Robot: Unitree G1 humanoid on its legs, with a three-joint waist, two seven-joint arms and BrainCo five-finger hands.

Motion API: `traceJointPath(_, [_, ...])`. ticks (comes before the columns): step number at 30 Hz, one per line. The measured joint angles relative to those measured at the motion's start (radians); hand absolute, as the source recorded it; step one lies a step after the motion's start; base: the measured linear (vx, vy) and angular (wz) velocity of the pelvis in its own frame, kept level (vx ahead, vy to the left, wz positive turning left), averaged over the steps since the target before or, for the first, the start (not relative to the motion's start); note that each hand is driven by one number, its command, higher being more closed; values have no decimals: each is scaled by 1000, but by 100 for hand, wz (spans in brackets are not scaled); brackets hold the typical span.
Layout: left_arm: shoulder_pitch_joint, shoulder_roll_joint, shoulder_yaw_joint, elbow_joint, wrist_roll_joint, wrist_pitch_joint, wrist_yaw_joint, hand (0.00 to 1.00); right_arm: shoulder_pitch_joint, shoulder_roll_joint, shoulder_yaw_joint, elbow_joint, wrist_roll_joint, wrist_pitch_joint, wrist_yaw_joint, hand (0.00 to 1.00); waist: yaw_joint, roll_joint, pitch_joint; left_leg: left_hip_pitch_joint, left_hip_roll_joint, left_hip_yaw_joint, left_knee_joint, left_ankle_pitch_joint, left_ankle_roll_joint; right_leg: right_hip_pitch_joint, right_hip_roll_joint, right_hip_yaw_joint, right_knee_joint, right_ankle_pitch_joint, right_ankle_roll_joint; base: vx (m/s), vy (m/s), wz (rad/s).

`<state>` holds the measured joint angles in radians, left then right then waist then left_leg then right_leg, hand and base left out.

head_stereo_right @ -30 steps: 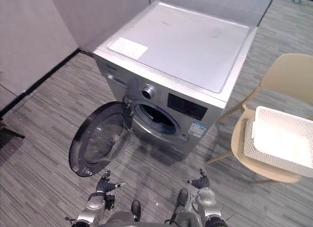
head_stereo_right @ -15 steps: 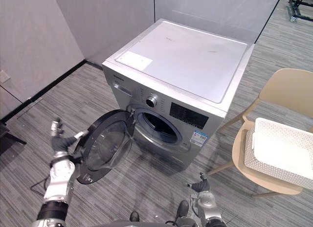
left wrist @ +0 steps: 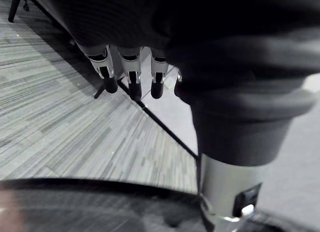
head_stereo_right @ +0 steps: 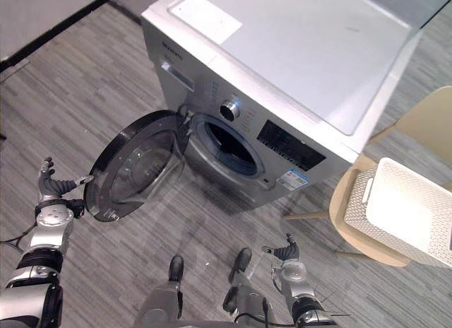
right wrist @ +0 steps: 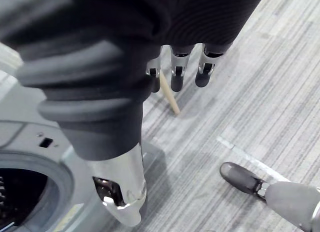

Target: Pick up the laundry basket with both hands and put the clothes into the washing machine.

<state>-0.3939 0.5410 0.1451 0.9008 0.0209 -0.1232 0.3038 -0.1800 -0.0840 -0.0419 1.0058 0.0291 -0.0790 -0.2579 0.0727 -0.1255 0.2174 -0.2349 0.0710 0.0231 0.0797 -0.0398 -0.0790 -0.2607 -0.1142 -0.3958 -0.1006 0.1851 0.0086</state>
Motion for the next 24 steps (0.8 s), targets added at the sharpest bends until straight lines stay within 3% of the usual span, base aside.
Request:
traceJointPath(2, [0, -57, -52, 39, -4, 4, -31, 0, -19, -1, -2, -2, 1, 0, 0, 0, -1, -2, 8, -25, 0, 12, 10, -1, 0, -28, -1, 18, 0, 12, -5, -51, 26, -13])
traceJointPath(3, [-2, -96, -37, 40, -11, -3, -6, 0, -23, 1, -19, -5, 2, 0, -1, 0, 3, -1, 12, -46, -1, 14, 24, -1, 0, -44, -2, 22, 0, 16, -8, -44, 30, -6])
traceJointPath(8, [30, -136, -117, 48, -11, 3, -22, 0, -46, 0, -40, -9, 10, 2, -1, 0, 27, 4, 20, -70, 2, 34, 56, -8, 1, -60, -2, 44, 0, 23, -5, -41, 13, -7])
traceJointPath(14, [43, -249, -383, -10, -11, 5, -82, 0, -80, 15, -40, -15, 17, 1, -1, 0, 20, 7, 21, -83, -12, 68, 67, -10, 2, -84, -15, 96, 0, 35, 19, -40, 52, -12])
traceJointPath(19, [43, -372, -580, -103, -34, 5, -101, 0, -88, 41, -42, -15, 22, 8, -6, 0, -22, 14, 18, -59, -16, 110, 65, -11, 4, -87, -17, 142, 0, 47, 27, 33, 29, -23])
traceJointPath(22, [-33, -445, -735, -157, -90, 0, -105, 0, -96, 43, -42, -13, 43, 14, -27, 0, -46, 36, 17, -32, -20, 154, 65, -22, 18, -85, -17, 191, 1, 61, 37, 60, 37, -46])
traceJointPath(24, [-139, -537, -815, -208, -125, -16, -102, 0, -89, 46, -40, -18, 48, 15, -30, 0, -78, 54, 15, -19, -4, 213, 109, -66, 22, -86, -9, 254, 1, 68, 46, 41, 32, -72])
